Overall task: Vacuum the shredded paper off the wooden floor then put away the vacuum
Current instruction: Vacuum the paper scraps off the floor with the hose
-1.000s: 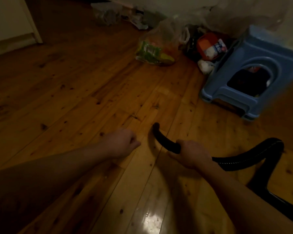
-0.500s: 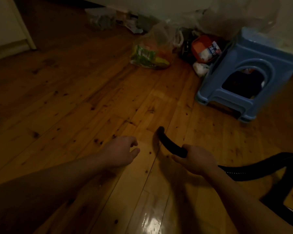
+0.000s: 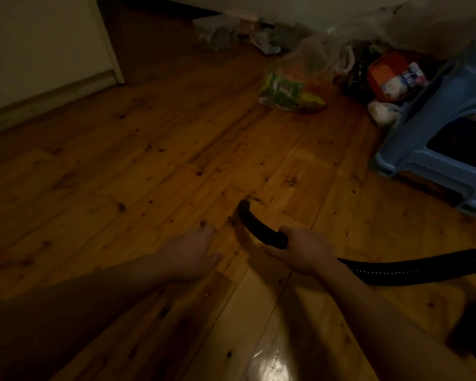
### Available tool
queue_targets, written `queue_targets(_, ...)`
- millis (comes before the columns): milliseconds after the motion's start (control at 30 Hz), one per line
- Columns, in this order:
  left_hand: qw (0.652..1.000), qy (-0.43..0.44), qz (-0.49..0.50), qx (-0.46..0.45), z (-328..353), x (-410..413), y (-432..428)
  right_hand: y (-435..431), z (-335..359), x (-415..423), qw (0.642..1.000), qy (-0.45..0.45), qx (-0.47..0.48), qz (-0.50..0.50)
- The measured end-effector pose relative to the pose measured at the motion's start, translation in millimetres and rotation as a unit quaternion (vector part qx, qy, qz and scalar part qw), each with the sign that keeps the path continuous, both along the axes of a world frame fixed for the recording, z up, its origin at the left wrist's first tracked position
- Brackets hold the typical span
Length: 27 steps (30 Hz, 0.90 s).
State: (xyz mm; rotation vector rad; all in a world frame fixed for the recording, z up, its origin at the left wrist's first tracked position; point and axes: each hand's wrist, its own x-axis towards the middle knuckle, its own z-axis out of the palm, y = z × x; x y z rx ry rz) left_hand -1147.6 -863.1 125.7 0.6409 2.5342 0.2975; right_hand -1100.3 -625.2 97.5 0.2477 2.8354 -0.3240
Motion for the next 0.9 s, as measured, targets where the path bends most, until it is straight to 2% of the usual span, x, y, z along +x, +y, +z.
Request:
queue_targets(233, 0.998, 0.026, -0.025, -0.057, 11, -2, -42, -39, -4, -19, 0.998, -0.002, -0.03, 0.049)
queue_targets(433, 0.993, 0.058, 0.011, -0.102, 23, -5, -84, -84, 1, -42, 0.994, -0.015, -0.045, 0.095)
queue_targets(600, 0.987, 0.047, 0.051, -0.144, 32, -2, -126, -126, 11, -61, 0.991, -0.036, -0.073, 0.103)
queue_targets(733, 0.983, 0.032, 0.041, -0.178, 45, 7, -158, -161, 15, -69, 0.988, -0.058, -0.053, 0.13)
queue_targets(900, 0.984, 0.013, 0.096, -0.149, 36, 18, -227, -202, 34, -77, 0.974, -0.113, -0.036, 0.191)
